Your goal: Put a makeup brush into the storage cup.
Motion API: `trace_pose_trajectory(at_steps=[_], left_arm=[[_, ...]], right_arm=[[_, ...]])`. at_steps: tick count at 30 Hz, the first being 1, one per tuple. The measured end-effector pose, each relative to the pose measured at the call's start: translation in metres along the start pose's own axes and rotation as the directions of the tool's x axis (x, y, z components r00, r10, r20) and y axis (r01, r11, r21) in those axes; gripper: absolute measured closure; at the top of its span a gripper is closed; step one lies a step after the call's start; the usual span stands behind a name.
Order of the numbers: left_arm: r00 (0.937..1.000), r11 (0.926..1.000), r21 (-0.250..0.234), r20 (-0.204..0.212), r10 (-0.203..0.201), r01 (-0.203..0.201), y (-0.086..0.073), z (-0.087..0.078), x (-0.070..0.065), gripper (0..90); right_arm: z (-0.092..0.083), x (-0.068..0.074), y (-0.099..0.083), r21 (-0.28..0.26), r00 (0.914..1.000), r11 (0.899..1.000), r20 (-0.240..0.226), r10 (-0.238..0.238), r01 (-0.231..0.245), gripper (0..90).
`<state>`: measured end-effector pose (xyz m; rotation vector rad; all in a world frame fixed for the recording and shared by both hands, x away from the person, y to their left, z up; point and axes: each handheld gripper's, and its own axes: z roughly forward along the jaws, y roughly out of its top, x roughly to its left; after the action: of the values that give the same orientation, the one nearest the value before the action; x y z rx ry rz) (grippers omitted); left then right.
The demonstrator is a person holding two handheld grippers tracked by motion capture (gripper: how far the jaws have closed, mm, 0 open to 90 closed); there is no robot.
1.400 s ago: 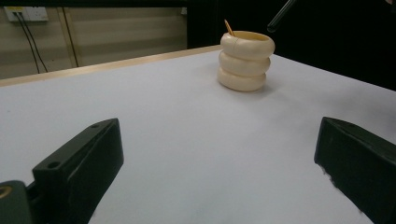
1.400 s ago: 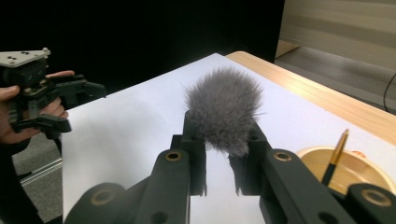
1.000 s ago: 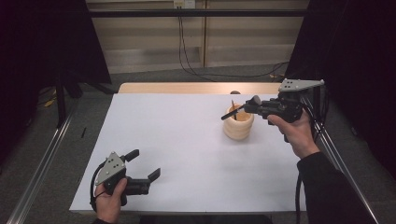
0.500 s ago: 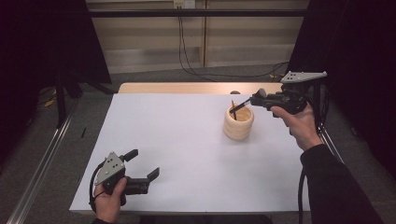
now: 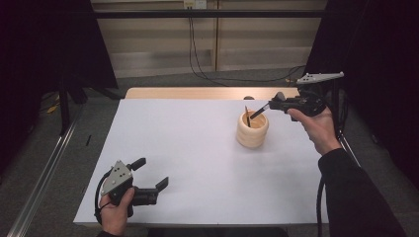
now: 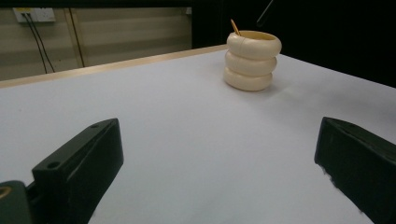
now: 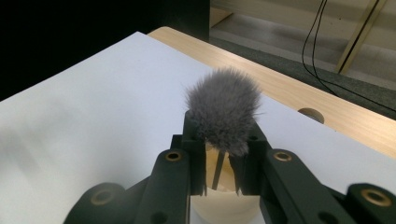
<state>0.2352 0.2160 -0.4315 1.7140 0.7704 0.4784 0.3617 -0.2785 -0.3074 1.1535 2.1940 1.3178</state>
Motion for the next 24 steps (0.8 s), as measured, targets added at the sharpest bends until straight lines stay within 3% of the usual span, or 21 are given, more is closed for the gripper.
trace_pose_trajectory(at_steps=[13, 24], left_arm=[[1.0, 1.0, 0.002, -0.001, 0.0, 0.0, 0.0, 0.0, 0.001, 1.3], [0.9999, 1.0, 0.004, 0.007, 0.008, -0.008, 0.0, 0.0, 0.0, 1.1]], right_arm=[[0.014, -0.005, -0.011, 0.06, 0.999, 0.998, 0.04, 0.019, -0.021, 77.4], [0.025, -0.007, -0.018, 0.096, 0.9989, 0.995, 0.043, 0.018, -0.022, 77.4]])
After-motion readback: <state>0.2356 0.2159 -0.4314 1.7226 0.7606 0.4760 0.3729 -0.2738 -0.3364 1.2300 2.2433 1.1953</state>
